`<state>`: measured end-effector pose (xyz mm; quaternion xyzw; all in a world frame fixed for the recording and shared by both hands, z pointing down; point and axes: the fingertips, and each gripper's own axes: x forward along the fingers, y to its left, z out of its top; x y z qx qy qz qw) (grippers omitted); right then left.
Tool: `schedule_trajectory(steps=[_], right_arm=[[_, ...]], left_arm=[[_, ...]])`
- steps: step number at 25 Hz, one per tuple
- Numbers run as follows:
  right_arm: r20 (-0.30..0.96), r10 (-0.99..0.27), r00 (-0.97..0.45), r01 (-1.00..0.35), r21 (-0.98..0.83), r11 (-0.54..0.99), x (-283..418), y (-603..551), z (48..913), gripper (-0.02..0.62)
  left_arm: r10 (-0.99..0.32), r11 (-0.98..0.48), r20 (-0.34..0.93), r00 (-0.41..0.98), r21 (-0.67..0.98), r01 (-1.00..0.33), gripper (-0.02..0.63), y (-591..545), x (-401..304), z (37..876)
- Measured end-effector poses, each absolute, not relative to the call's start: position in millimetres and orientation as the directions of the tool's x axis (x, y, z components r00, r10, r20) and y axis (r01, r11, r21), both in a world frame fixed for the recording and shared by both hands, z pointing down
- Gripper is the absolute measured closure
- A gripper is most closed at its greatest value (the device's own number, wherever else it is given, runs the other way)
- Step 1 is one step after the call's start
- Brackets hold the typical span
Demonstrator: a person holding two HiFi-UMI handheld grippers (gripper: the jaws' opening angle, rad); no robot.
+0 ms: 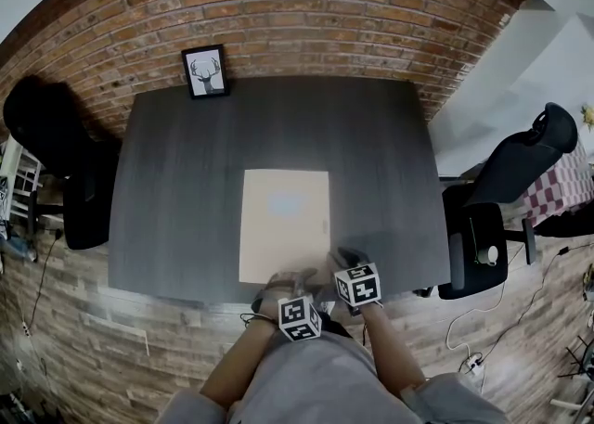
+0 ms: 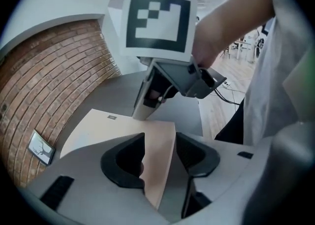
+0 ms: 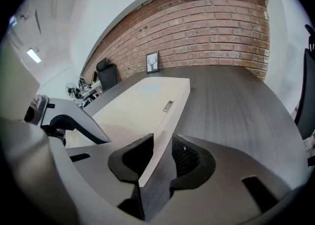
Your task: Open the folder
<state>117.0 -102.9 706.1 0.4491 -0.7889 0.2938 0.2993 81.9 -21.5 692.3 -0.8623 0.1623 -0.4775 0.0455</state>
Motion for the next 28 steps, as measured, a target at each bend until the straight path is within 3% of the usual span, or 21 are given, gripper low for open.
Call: schedule_trajectory(steps=[20,28], right_arm=[[0.741,-0.528,-0.414,-0.88,-0.178,0.441,116,-103,707,0.505],[0.742,-0.526,-0.416,-0.878,-0.177,0.445,117,-106,707,0.505]], left_arm=[[-0.368,-0.929,0.817,0.444,-0.303,-0.212,0.447,-25,77,690],[-0.397,-0.918,0.797,0.455,-0.332,-0.218,0.553,-18,78,679]])
